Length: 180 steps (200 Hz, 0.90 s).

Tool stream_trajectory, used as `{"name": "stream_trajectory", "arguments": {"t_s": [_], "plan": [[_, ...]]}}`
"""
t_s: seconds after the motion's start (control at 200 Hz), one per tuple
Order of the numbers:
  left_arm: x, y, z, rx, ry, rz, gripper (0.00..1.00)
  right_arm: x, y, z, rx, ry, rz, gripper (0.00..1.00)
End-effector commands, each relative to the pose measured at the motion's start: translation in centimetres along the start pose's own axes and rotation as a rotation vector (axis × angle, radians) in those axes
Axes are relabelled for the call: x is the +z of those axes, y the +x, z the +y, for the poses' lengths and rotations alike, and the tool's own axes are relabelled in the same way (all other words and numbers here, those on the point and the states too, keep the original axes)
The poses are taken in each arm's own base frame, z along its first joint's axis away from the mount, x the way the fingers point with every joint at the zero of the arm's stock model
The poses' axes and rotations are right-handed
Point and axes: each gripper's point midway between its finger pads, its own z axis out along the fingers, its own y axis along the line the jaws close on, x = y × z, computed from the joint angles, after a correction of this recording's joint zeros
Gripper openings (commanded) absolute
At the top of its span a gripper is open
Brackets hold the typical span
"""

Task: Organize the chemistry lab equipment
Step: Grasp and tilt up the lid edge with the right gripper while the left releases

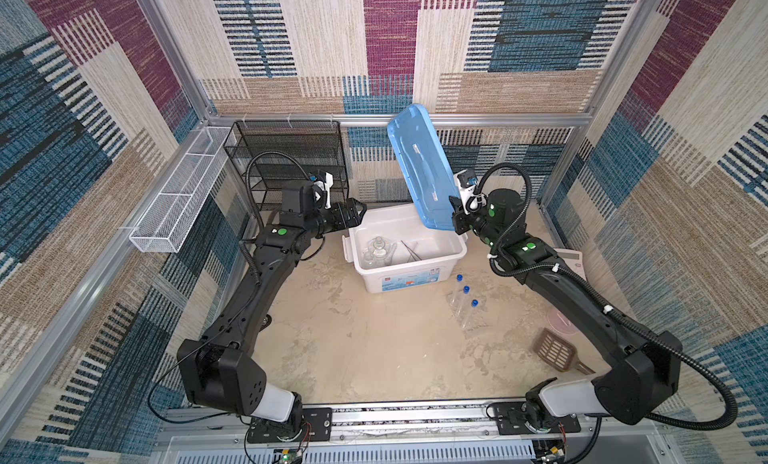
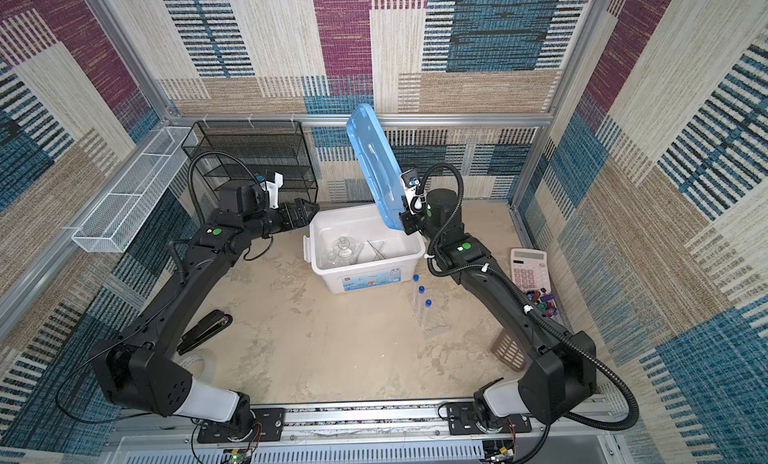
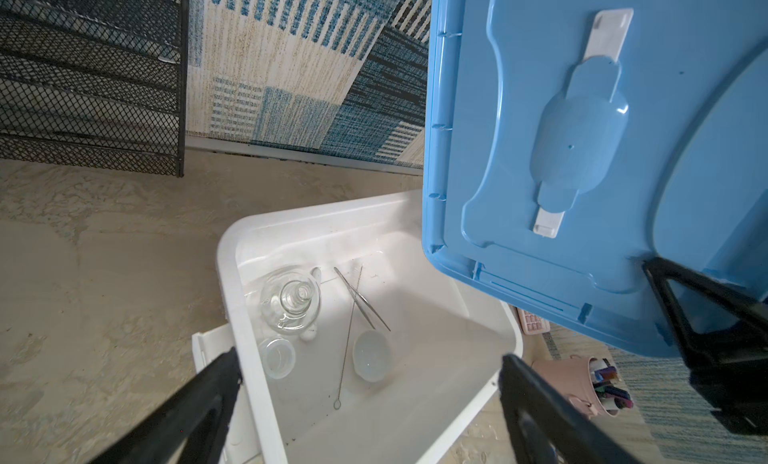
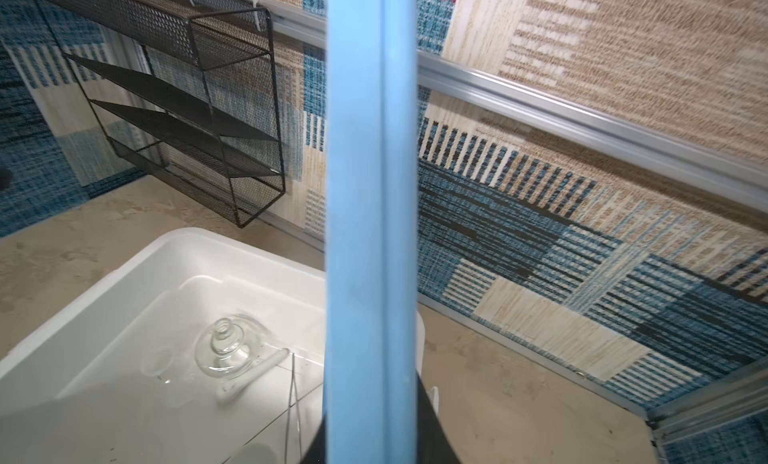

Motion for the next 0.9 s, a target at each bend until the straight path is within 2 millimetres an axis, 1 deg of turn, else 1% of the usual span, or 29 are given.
{"name": "stream_trajectory", "arguments": {"t_s": [0.0, 0.095, 0.17, 0.275, 0.285, 0.346, 0.461, 0.606, 0.671, 0.781, 0.896], "plan": [[-0.5, -1.4, -1.3, -0.037, 0.104, -0.044, 0.99, -0.6, -2.7, -1.8, -0.109, 0.167, -0.087, 0.15], [-0.8, -2.1, -1.6, -0.053, 0.157, -0.068, 0.99, -0.6, -2.7, -0.9, -0.196, 0.208, -0.089, 0.15], [-1.0, -2.5, -1.4, -0.088, 0.169, -0.077, 0.99, -0.7, -2.7, 0.1, -0.281, 0.229, -0.100, 0.15], [-0.9, -3.1, -0.9, -0.152, 0.175, -0.073, 0.99, -1.1, -2.4, 1.0, -0.402, 0.285, -0.116, 0.16], [-0.9, -2.9, -1.1, -0.162, 0.195, -0.058, 0.99, -1.1, -2.3, 1.1, -0.414, 0.290, -0.117, 0.15], [-1.1, -3.1, -1.1, -0.201, 0.210, -0.044, 0.99, -1.5, -2.2, 1.5, -0.475, 0.312, -0.130, 0.15], [-1.9, -3.8, -1.5, -0.173, 0.205, -0.070, 0.99, -2.2, -1.8, 2.3, -0.564, 0.320, -0.150, 0.14], [-3.0, -4.4, -1.2, -0.170, 0.179, -0.097, 1.00, -3.2, -1.2, 3.4, -0.702, 0.320, -0.176, 0.15], [-3.2, -4.8, -0.8, -0.207, 0.180, -0.104, 0.97, -3.4, -0.8, 3.9, -0.754, 0.310, -0.180, 0.15], [-3.6, -5.5, -1.4, -0.248, 0.236, -0.111, 0.92, -3.9, -0.2, 4.6, -0.814, 0.298, -0.192, 0.15], [-3.9, -6.1, -1.6, -0.262, 0.248, -0.131, 0.91, -4.3, 0.4, 5.3, -0.859, 0.271, -0.194, 0.15]]}}
